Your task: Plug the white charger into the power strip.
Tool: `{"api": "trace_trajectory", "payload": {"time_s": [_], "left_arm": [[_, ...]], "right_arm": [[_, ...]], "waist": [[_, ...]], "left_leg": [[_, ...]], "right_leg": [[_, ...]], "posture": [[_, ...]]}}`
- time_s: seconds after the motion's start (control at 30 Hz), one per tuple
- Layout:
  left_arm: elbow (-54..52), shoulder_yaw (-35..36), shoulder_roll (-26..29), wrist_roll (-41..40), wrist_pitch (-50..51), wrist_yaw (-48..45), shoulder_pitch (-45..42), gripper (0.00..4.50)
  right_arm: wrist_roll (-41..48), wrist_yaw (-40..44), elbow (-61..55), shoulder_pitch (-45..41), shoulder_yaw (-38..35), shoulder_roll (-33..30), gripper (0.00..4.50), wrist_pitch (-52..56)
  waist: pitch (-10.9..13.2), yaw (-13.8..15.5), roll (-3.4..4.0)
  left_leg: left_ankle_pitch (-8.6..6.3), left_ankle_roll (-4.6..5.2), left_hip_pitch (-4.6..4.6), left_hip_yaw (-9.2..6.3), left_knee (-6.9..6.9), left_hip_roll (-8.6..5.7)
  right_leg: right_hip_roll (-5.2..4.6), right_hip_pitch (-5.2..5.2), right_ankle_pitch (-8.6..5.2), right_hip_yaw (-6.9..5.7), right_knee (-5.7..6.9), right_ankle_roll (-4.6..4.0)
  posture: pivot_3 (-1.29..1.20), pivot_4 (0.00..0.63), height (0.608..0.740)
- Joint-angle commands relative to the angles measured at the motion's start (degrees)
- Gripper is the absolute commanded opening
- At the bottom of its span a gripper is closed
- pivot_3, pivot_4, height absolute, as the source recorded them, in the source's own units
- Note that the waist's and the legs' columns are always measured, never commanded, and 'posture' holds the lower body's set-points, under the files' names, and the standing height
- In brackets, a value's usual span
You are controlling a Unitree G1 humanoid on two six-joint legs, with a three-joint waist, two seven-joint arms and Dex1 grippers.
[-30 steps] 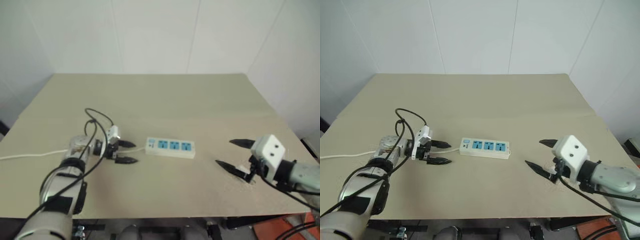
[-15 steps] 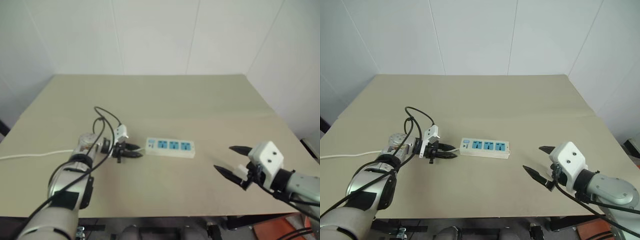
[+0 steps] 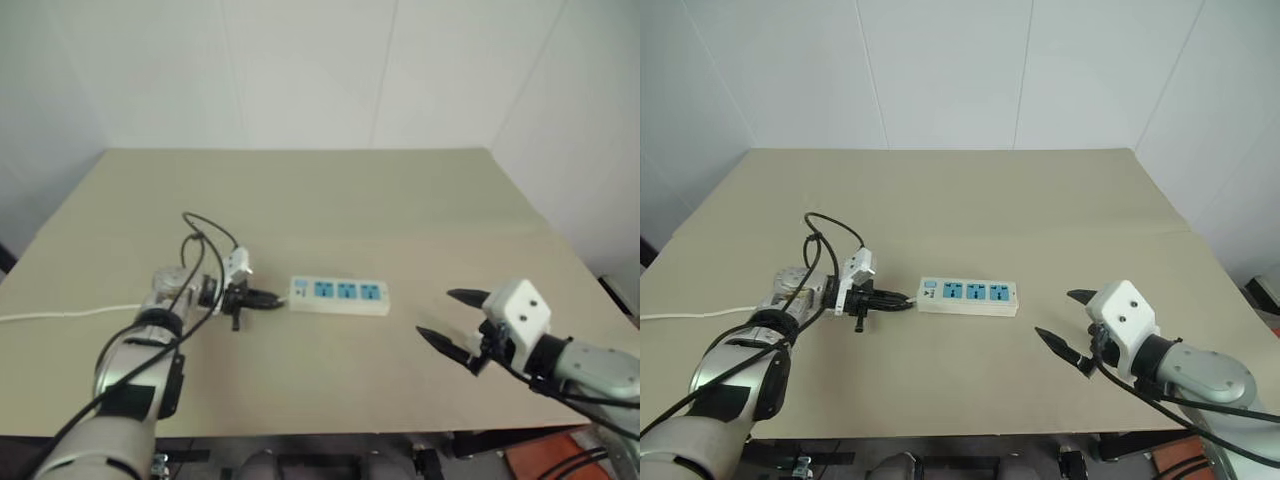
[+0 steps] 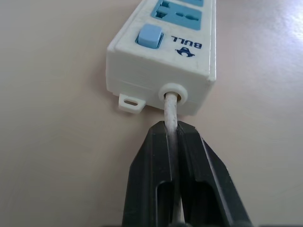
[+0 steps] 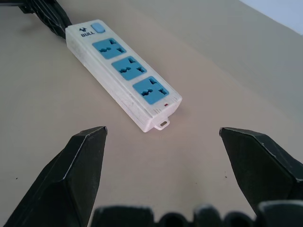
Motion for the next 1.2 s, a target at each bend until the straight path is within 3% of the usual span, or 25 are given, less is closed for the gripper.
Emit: {"api": "trace_trajectory", "payload": {"time_s": [0.03, 0.23, 0.4, 0.53, 0.73, 1.0, 1.1, 1.2], "left_arm": [[-18.51, 2.57, 5.23, -5.93, 8.52, -2.57, 7.53, 0.04], [-66.62, 5.19, 11.3, -14.6, 40.51, 9.43, 32.37, 0.04], [-83.51, 6.57, 9.26, -17.88, 54.73, 23.28, 41.07, 0.04], [-87.63, 4.86, 7.14, -16.55, 56.97, 31.41, 44.78, 0.04], [-89.87, 5.01, 6.38, -18.64, 52.88, 33.29, 48.38, 1.88], [-86.82, 11.88, 15.24, -27.76, 44.26, 19.21, 48.68, 4.39], [-83.94, 14.33, 14.75, -30.49, 39.71, 16.72, 47.45, 4.48], [-76.62, 13.88, 8.41, -27.66, 25.28, 16.93, 44.73, 4.48]], "right_arm": [[-1.09, -1.2, -0.34, 0.78, 0.42, 1.57, 4.5, -2.32], [-2.1, -0.34, 3.23, -0.24, 2.67, 3.0, 4.5, -4.8], [-3.18, 1.09, 7.95, -3.42, 5.53, 3.47, 4.5, -7.05], [-3.53, 2.43, 11.01, -6.24, 7.17, 3.29, 4.5, -8.37], [-3.9, 3.57, 13.08, -7.12, 7.25, 3.08, 4.5, -9.42], [-4.34, 3.73, 13.36, -7.09, 6.99, 3.47, 4.5, -9.69], [-4.39, 3.47, 13.04, -6.8, 7.0, 3.68, 4.5, -9.75], [-4.4, 3.05, 12.38, -6.5, 6.86, 3.91, 4.5, -9.92]], "waist": [[-0.01, -0.33, 0.01], [-0.01, -1.1, 0.04], [0.02, 0.43, 0.0], [0.02, 0.2, 0.0], [0.01, 0.22, 0.0], [0.01, 0.15, 0.01], [0.01, 0.16, 0.02], [-0.02, 0.58, 0.06]], "left_leg": [[0.0, 0.0, 0.0, 0.0, -0.01, 0.02], [0.0, 0.0, 0.04, 0.01, -0.09, 0.1], [0.0, -0.01, 0.25, 0.05, -0.02, 0.11], [0.01, -0.01, 0.35, 0.07, -0.01, 0.1], [0.02, -0.01, 0.33, 0.02, -0.02, 0.1], [0.02, -0.01, 0.29, 0.07, -0.14, 0.11], [0.02, -0.01, 0.33, 0.08, -0.16, 0.12], [0.02, -0.01, 0.33, 0.11, -0.12, 0.1]], "right_leg": [[0.01, -0.01, 0.01, 0.0, 0.0, -0.02], [-0.02, 0.01, 0.04, 0.0, 0.02, -0.07], [-0.04, 0.14, -0.13, -0.02, 0.02, 0.21], [-0.01, 0.17, -0.06, 0.05, 0.03, 0.12], [0.07, 0.12, 0.0, 0.09, 0.01, 0.13], [0.06, 0.05, 0.07, 0.1, -0.09, -0.29], [0.06, 0.06, -0.07, 0.1, -0.07, -0.43], [0.01, 0.11, -0.08, 0.09, -0.07, -0.43]], "posture": [[0.0, 0.15, 0.74], [0.0, 0.15, 0.74], [0.0, 0.15, 0.74], [0.0, 0.15, 0.74], [0.0, 0.15, 0.74], [0.0, 0.15, 0.74], [0.0, 0.15, 0.74], [0.0, 0.15, 0.74]]}}
